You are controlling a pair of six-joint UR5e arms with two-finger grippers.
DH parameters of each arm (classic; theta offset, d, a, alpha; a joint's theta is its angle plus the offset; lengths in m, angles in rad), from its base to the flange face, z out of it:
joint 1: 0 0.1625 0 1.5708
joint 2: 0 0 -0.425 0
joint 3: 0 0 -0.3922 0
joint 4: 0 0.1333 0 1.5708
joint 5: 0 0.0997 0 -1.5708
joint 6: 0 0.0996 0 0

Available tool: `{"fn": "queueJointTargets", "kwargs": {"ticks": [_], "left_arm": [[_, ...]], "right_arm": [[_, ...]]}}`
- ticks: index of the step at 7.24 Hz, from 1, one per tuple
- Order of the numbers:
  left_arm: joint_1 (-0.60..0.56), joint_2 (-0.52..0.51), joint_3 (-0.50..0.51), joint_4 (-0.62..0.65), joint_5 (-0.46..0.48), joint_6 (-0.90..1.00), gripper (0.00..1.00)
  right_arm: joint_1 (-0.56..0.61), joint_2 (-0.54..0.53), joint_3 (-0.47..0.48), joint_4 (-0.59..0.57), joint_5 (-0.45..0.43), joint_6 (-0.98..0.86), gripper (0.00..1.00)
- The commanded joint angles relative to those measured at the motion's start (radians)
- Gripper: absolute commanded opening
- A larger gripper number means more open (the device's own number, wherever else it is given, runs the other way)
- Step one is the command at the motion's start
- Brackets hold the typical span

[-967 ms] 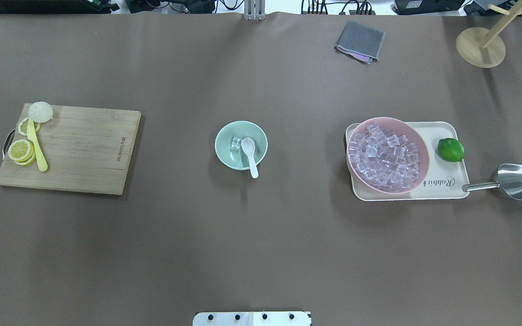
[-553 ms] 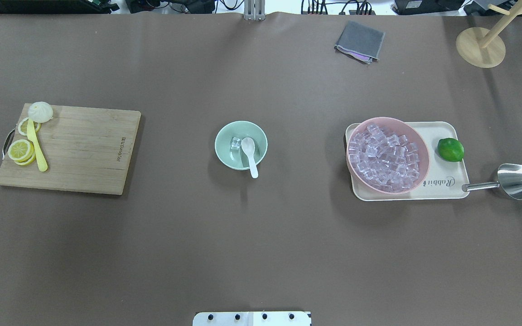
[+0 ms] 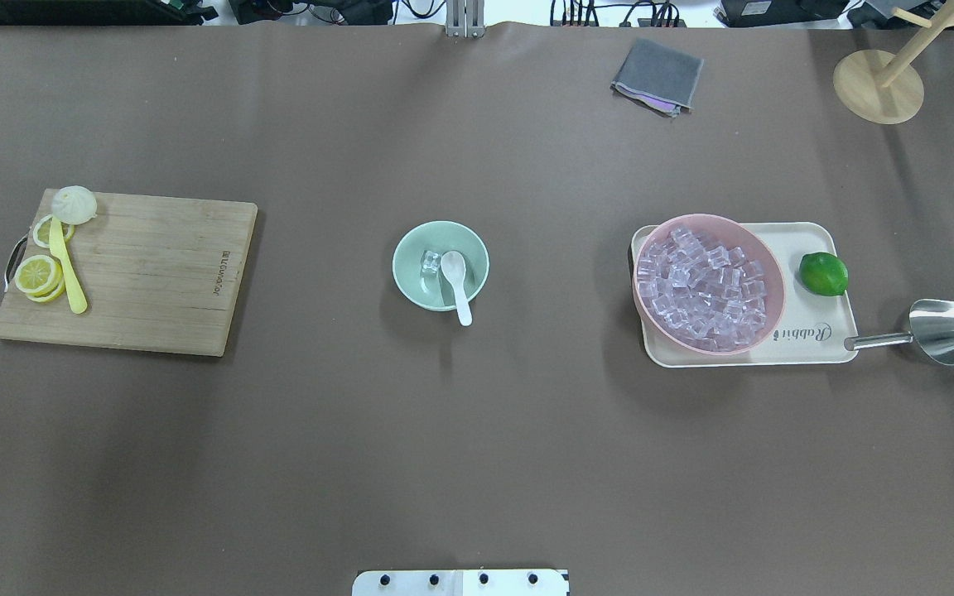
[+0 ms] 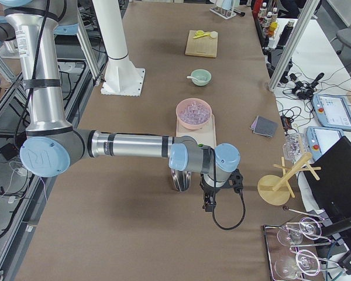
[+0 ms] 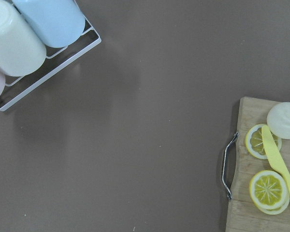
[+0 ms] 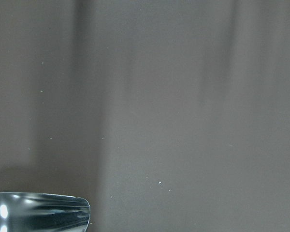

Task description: Put spoon and ice into bowl

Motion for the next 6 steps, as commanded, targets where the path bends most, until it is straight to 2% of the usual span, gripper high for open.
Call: {"fn": "queueJointTargets", "kwargs": {"ticks": [1, 6], "left_arm": [[0.004, -0.001, 0.002, 0.000, -0.001, 0.013, 0.98], [0.006, -0.012, 0.020, -0.009, -0.001, 0.013, 0.98]], "right_arm": [[0.001, -0.019, 0.001, 0.028, 0.002, -0.004, 1.00], [0.001, -0.012, 0.004, 0.028, 0.029, -0.001, 1.00]]}}
